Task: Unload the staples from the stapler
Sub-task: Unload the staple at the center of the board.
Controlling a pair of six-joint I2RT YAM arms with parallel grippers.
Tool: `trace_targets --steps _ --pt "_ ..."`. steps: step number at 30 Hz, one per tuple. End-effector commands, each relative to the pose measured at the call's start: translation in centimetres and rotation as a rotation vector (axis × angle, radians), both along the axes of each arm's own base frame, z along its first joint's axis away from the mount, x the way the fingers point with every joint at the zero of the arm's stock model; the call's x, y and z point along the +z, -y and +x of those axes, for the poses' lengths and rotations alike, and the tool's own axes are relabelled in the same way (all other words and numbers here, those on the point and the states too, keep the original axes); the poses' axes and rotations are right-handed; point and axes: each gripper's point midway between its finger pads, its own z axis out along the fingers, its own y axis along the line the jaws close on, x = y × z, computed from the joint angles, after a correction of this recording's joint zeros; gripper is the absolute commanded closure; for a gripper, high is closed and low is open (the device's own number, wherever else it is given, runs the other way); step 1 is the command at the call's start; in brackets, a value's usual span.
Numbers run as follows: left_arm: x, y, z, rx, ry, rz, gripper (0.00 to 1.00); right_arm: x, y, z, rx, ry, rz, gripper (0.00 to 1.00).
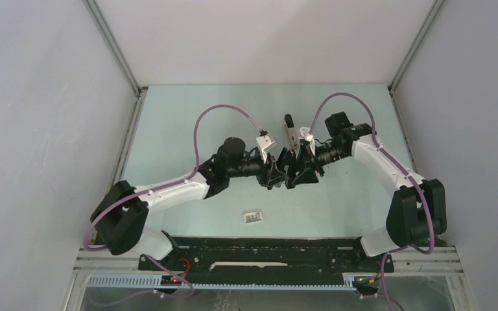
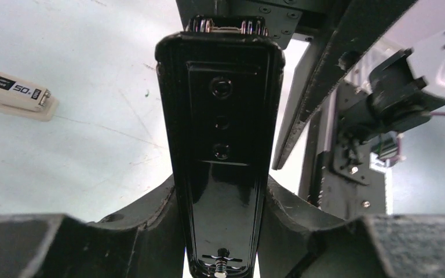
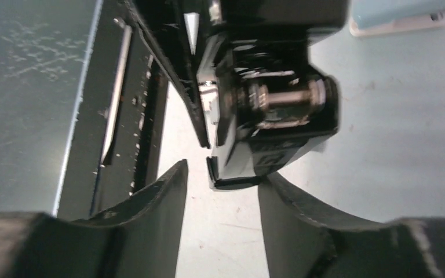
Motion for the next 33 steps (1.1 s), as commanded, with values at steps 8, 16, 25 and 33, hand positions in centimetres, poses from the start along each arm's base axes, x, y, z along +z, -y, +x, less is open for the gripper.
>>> trace_targets --steps 8,16,25,33 --pt "7.7 -0.9 0.3 0.105 0.037 -0.337 1.0 6.3 -1.5 -4.9 0.069 -0.185 0.227 0.27" --pt "9.9 -1.3 -0.9 0.085 0.016 -0.455 1.0 5.5 -2.0 -4.7 0.068 -0.274 0.232 0.2" --pt "11.1 -1.8 -1.5 0.079 0.003 -0.534 1.0 4.2 -3.6 -3.8 -0.015 -0.248 0.175 0.23" --pt "11.6 -2.1 -1.9 0.075 0.0 -0.568 1.0 6.3 -3.8 -5.5 0.059 -0.304 0.253 0.35"
